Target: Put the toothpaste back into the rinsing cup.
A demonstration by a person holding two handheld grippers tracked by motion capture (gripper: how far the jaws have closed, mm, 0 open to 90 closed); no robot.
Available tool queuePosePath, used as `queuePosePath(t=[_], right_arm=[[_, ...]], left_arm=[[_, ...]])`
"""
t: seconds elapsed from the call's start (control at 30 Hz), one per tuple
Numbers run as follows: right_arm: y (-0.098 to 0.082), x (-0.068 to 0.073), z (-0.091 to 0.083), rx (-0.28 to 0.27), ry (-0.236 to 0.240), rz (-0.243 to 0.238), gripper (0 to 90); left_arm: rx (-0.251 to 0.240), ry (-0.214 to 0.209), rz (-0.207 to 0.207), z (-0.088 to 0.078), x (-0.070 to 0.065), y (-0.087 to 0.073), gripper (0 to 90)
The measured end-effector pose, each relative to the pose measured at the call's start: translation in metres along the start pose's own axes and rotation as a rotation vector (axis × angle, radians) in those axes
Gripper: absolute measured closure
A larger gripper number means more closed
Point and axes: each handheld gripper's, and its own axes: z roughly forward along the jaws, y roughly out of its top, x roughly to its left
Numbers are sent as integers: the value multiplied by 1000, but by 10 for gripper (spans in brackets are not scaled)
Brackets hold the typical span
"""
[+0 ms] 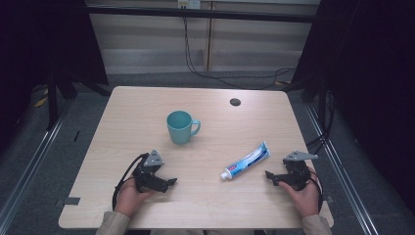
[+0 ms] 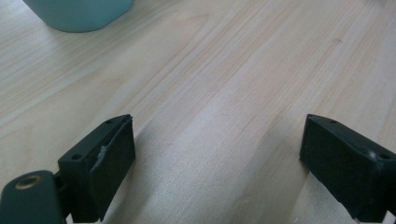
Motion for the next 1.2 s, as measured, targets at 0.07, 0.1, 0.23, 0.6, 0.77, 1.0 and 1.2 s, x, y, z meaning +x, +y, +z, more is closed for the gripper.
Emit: queuePosePath(t=[0.07,0.1,0.23,0.6,0.77,1.0,1.2], right_arm=[[0,0,0,2,4,-2,88],[0,-1,0,2,6,-3,89],[0,-1,1,-1,10,-13,89],[22,-2,-6,93,35,-141,145],[41,6,-5,157,85,-268,162],[64,18,-2,219,114,-430,162],[80,20,2,235,144,-511,162]], left_arm=[[-1,2,6,0,0,0,98],[-1,5,7,0,0,0,98],[-1,5,7,0,0,0,98],[2,-5,-2,0,0,0,99],[-1,-6,-2,0,0,0,99],[0,-6,-1,0,0,0,99],[1,-6,-1,0,0,0,100]])
